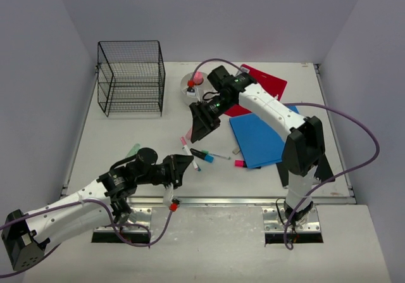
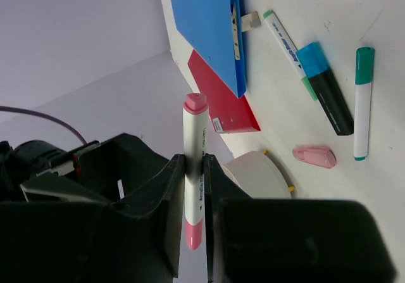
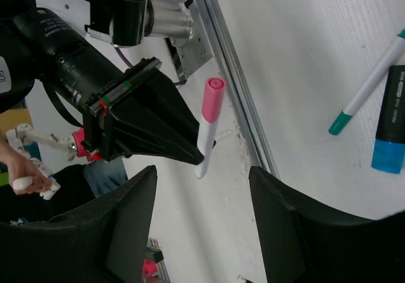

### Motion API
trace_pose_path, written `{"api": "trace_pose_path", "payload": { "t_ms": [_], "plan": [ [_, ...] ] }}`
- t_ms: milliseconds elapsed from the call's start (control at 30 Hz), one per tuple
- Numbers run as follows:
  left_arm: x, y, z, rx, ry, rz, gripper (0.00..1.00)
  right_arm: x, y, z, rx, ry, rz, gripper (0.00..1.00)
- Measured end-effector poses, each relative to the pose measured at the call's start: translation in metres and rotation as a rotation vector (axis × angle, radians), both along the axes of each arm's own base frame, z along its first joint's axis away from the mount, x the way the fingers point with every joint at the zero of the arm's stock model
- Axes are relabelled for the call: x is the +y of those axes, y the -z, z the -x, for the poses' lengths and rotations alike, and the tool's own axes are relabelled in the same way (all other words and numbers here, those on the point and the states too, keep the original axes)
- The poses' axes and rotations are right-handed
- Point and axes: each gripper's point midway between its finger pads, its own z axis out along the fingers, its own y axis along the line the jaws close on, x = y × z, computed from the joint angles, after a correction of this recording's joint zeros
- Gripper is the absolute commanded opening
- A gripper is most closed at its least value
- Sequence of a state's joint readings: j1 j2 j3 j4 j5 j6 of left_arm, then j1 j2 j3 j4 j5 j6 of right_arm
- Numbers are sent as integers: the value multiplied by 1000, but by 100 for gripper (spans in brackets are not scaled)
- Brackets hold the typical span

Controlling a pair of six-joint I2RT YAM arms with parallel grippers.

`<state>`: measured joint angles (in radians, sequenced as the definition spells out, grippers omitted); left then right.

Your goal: Organize the desk

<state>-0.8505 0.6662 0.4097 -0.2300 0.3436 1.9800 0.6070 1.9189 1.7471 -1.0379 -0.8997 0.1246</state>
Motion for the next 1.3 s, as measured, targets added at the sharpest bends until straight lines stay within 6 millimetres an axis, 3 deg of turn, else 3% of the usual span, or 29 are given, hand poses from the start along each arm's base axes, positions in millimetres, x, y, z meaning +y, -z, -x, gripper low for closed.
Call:
{"api": "trace_pose_path", "payload": {
  "t_ms": [200,633,800,1000,1300],
  "plan": [
    [-1,6,5,17,27,-5,0,14,-2,11,12,-47,-13,59],
    [-2,16,12,47,54,-17,0,29,25,17,77,-86,27,54],
    [-3,16,13,49,60,-15,0,36,24,21,72,-103,25,49],
    [-4,19,13,51,62,-16,0,42,29,21,80,-114,32,36],
    [-5,19,13,52,66,-13,0,42,32,20,87,-115,39,38]
  ]
}}
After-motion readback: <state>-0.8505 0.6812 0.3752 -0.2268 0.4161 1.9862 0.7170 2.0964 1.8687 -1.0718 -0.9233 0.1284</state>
